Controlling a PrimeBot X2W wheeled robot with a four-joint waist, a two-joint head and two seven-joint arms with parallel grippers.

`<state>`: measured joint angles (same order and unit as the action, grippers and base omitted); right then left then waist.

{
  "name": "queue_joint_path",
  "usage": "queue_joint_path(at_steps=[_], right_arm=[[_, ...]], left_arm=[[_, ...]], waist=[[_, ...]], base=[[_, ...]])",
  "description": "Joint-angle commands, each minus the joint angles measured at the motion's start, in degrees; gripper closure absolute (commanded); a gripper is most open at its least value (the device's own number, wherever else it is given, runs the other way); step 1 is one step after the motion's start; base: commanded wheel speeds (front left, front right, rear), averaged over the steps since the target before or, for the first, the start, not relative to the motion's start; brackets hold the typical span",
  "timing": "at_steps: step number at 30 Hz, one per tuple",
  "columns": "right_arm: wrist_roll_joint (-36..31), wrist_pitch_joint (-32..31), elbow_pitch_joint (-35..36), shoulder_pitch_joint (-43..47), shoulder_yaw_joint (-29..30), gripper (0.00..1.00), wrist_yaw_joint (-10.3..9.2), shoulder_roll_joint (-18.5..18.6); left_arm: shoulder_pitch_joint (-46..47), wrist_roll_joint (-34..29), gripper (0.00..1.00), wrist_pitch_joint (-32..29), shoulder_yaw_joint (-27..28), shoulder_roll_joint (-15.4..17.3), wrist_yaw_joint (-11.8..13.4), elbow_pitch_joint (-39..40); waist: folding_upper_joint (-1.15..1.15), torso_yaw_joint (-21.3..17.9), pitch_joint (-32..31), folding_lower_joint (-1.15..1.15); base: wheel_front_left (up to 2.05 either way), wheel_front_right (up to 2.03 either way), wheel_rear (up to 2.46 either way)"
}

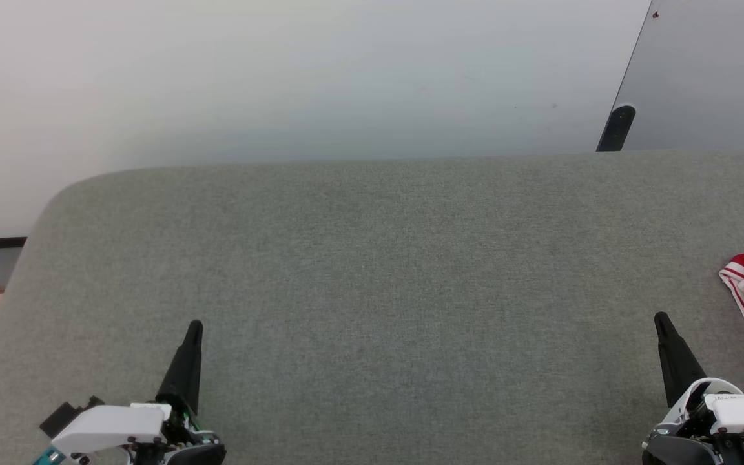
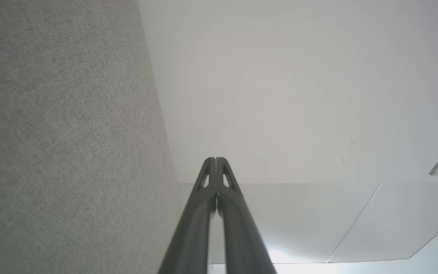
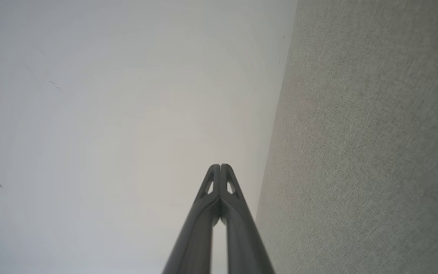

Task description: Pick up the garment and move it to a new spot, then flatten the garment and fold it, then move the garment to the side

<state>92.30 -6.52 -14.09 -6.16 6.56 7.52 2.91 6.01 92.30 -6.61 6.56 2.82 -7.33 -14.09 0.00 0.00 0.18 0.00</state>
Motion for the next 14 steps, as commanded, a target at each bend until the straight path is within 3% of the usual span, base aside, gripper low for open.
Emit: queue_joint_path(at_steps=[1,14], right_arm=[[0.2,0.0,0.0,-0.2,0.0,1.0,-0.06,-0.2],[0.2,0.0,0.0,-0.2,0.0,1.0,-0.06,-0.2]], left_arm=[[0.6,0.2,1.0,-0.1,0.1,0.0,-0.3,-0.1],[0.6,0.2,1.0,-0.1,0.1,0.0,-0.3,-0.1]], waist=[[0.0,0.0,0.0,0.0],[0.0,0.0,0.0,0.0]], base=[[0.0,0.0,0.0],[0.0,0.0,0.0]])
